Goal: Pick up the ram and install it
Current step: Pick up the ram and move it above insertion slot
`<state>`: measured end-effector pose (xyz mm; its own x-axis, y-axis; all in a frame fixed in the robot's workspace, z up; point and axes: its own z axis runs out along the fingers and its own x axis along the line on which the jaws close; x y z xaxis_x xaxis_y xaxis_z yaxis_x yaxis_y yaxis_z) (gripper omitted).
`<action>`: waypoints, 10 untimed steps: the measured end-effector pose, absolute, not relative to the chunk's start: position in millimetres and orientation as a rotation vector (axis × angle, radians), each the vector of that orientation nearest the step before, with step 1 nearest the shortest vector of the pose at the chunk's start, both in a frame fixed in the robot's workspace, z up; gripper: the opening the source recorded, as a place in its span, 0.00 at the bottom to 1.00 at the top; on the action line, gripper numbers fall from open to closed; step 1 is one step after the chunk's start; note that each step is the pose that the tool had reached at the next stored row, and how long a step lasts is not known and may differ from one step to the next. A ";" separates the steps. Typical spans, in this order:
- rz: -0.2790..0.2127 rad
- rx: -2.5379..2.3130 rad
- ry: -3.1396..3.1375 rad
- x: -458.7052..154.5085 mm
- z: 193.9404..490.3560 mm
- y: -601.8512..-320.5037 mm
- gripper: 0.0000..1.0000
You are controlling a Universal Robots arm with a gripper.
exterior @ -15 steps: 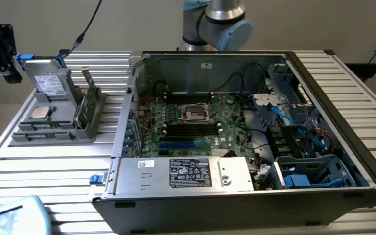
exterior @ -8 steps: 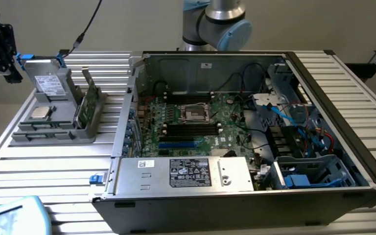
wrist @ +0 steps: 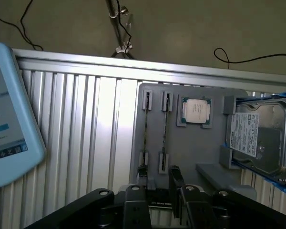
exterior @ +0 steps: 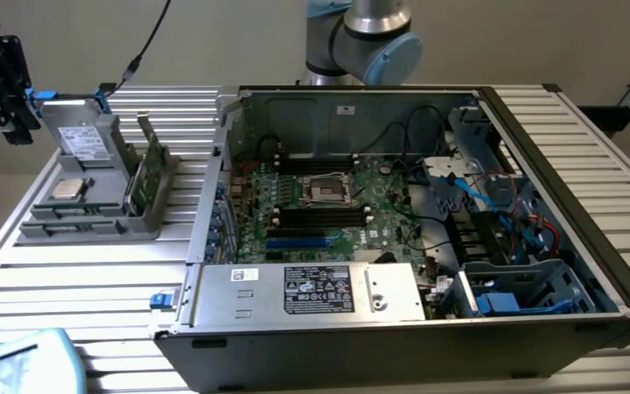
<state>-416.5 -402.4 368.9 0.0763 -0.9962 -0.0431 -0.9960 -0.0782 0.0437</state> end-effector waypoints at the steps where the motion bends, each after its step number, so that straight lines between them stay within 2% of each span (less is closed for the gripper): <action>1: -0.096 2.303 -2.131 -416.5 368.9 -402.4 0.37; 10: -0.096 2.303 -2.131 -416.5 354.1 -402.4 0.37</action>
